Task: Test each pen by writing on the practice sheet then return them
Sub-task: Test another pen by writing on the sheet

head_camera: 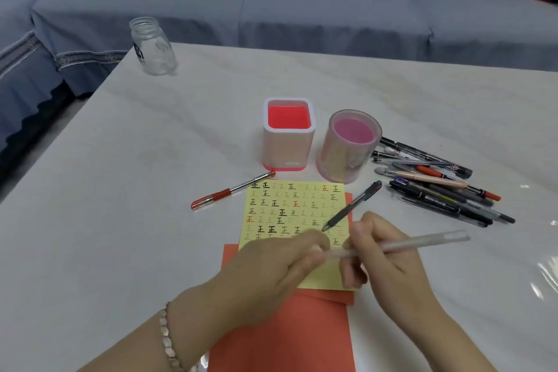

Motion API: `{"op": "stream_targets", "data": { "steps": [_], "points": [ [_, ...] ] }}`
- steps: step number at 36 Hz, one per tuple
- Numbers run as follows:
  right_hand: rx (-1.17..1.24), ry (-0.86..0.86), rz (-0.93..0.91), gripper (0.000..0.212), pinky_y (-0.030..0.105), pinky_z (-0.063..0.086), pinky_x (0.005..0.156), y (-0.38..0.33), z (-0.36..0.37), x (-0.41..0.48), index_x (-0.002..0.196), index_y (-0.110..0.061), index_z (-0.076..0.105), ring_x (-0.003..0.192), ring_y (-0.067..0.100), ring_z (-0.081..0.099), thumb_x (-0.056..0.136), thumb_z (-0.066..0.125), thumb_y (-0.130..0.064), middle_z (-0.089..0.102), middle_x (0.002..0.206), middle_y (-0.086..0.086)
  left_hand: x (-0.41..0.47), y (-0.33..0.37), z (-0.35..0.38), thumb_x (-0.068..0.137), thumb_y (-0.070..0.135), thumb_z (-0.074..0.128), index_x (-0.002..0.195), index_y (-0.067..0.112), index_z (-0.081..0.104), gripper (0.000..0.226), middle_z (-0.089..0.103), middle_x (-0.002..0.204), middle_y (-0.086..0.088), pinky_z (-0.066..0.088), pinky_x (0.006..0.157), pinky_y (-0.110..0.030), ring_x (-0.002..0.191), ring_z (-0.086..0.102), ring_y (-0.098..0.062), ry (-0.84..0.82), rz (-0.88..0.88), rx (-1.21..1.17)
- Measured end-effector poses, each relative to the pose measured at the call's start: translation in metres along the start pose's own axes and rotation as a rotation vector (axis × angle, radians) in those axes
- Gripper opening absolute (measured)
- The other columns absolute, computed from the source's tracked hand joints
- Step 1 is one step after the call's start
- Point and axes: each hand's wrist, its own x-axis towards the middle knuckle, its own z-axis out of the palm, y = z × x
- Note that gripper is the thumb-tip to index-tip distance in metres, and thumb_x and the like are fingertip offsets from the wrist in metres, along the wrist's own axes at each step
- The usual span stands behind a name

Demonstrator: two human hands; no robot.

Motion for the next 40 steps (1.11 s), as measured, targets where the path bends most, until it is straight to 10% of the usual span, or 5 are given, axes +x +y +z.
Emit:
{"op": "stream_targets", "data": {
  "steps": [8, 13, 24, 32, 40],
  "points": [
    [-0.830, -0.178, -0.227, 0.039, 0.025, 0.036, 0.096, 0.050, -0.027, 0.021, 0.097, -0.035, 0.053, 0.110, 0.007, 0.052, 0.089, 0.030, -0.064, 0.064, 0.116, -0.010, -0.014, -0.058, -0.005, 0.096, 0.030, 0.025, 0.120, 0.017, 0.049, 0.036, 0.055, 0.109, 0.005, 0.030, 0.073, -0.020, 0.103, 0.048, -0.013, 0.362, -0.323, 0.132],
    [-1.070, -0.295, -0.232, 0.026, 0.028, 0.023, 0.105, 0.069, -0.031, 0.024, 0.094, -0.032, 0.045, 0.109, 0.009, 0.052, 0.089, 0.035, -0.056, 0.067, 0.108, -0.005, -0.022, -0.077, -0.004, 0.083, 0.047, 0.021, 0.125, 0.019, 0.054, 0.060, 0.056, 0.105, 0.006, 0.032, 0.079, -0.024, 0.095, 0.045, -0.018, 0.314, -0.228, 0.247],
    [-1.204, -0.062, -0.183, 0.029, 0.025, 0.034, 0.073, 0.062, -0.058, 0.006, 0.083, -0.019, 0.058, 0.066, 0.016, 0.049, 0.086, 0.039, -0.040, 0.056, 0.072, -0.010, -0.018, -0.086, -0.002, 0.052, 0.090, 0.017, 0.139, 0.046, 0.027, 0.098, 0.005, 0.144, 0.028, 0.016, 0.086, -0.024, 0.092, 0.025, -0.013, 0.039, -0.194, 0.409],
    [-1.073, -0.334, -0.148, 0.047, 0.034, 0.029, 0.109, 0.067, -0.029, -0.007, 0.113, -0.031, 0.047, 0.129, 0.010, 0.038, 0.086, 0.032, -0.067, 0.049, 0.138, -0.003, -0.011, -0.089, -0.003, 0.064, 0.083, 0.020, 0.137, 0.039, 0.041, 0.088, 0.031, 0.149, 0.009, 0.021, 0.083, -0.032, 0.093, 0.032, -0.017, 0.093, -0.142, 0.461],
    [-1.101, -0.314, -0.103, 0.063, 0.015, -0.004, 0.110, 0.081, -0.022, -0.008, 0.113, -0.032, 0.048, 0.131, -0.015, 0.002, 0.079, 0.020, -0.076, 0.017, 0.145, -0.021, -0.015, -0.092, 0.002, 0.072, 0.073, 0.034, 0.133, 0.037, 0.048, 0.072, 0.045, 0.138, 0.005, 0.027, 0.084, -0.035, 0.091, 0.036, -0.018, 0.132, -0.131, 0.403]
  ]
}}
